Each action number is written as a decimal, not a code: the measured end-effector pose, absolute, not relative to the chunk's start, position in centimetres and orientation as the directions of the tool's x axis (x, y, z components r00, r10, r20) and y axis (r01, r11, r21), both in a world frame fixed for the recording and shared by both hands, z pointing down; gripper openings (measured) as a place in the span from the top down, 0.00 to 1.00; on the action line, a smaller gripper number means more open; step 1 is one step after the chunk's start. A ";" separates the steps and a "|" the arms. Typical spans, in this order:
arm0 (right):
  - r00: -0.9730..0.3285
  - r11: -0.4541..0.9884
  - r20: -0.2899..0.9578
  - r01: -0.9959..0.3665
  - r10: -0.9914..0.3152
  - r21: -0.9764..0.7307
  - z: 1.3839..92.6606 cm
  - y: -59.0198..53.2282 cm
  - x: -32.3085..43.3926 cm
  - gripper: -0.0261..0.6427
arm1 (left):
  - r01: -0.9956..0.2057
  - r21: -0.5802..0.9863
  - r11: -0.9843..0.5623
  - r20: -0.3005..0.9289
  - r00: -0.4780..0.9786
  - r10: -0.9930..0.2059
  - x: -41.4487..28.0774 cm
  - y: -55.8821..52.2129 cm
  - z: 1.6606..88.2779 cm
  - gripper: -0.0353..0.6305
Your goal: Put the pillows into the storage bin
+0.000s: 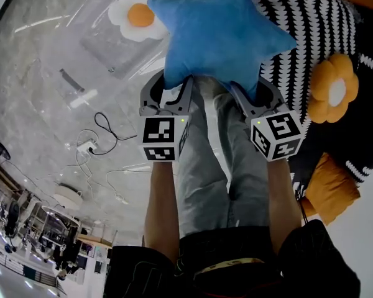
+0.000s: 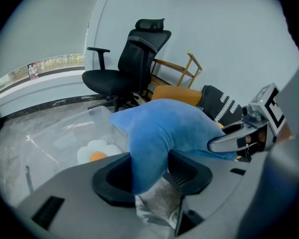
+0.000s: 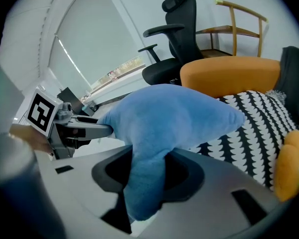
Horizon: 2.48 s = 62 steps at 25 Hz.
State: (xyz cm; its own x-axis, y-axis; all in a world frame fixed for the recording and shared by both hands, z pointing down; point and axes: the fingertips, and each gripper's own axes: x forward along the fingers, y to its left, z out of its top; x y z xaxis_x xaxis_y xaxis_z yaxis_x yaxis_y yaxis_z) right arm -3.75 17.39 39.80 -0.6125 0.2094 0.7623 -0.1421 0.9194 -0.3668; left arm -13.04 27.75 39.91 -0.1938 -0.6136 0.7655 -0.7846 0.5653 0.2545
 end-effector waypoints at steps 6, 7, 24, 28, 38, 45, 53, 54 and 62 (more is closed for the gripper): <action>-0.590 0.945 0.761 0.012 0.270 -0.326 39.6 19.6 -11.1 0.72 | -0.635 0.303 0.710 0.775 -0.269 -0.572 -15.5 33.3 40.1 0.65; -0.584 0.947 0.759 0.051 0.287 -0.319 39.8 20.7 -12.4 0.72 | -0.606 0.306 0.734 0.777 -0.287 -0.561 -16.2 34.6 40.5 0.65; -0.444 0.867 0.751 0.343 0.489 -0.361 44.3 32.0 -25.3 0.70 | -0.406 0.278 0.871 0.819 -0.374 -0.435 -25.1 46.5 44.5 0.63; -0.431 0.864 0.757 0.351 0.492 -0.361 45.2 32.8 -26.8 0.70 | -0.392 0.286 0.874 0.822 -0.368 -0.434 -26.5 47.3 45.5 0.63; -0.496 0.874 0.721 0.303 0.484 -0.380 47.2 32.1 -30.6 0.56 | -0.404 0.261 0.877 0.837 -0.357 -0.414 -30.1 48.2 48.1 0.55; -0.497 0.901 0.754 0.290 0.429 -0.322 48.0 30.6 -29.2 0.53 | -0.405 0.187 0.895 0.854 -0.383 -0.352 -31.2 49.2 47.9 0.59; -0.564 0.919 0.726 0.220 0.393 -0.327 45.7 27.8 -28.2 0.94 | -0.469 0.248 0.847 0.827 -0.353 -0.438 -31.0 45.1 46.2 0.75; -0.569 0.915 0.717 0.218 0.403 -0.340 45.5 27.7 -28.2 0.96 | -0.476 0.258 0.841 0.823 -0.347 -0.449 -31.0 44.6 46.0 0.77; -0.633 0.914 0.671 0.169 0.387 -0.368 43.7 25.6 -27.1 0.96 | -0.567 0.340 0.750 0.783 -0.271 -0.560 -30.7 39.5 44.5 0.95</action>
State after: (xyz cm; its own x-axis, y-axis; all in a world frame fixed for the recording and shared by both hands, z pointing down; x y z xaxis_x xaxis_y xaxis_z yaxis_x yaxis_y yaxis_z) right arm -27.13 25.63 43.66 -0.6326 0.3874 0.6706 0.1695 0.9142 -0.3682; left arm -30.71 39.50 44.52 -0.2705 -0.5602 0.7829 -0.5674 0.7498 0.3404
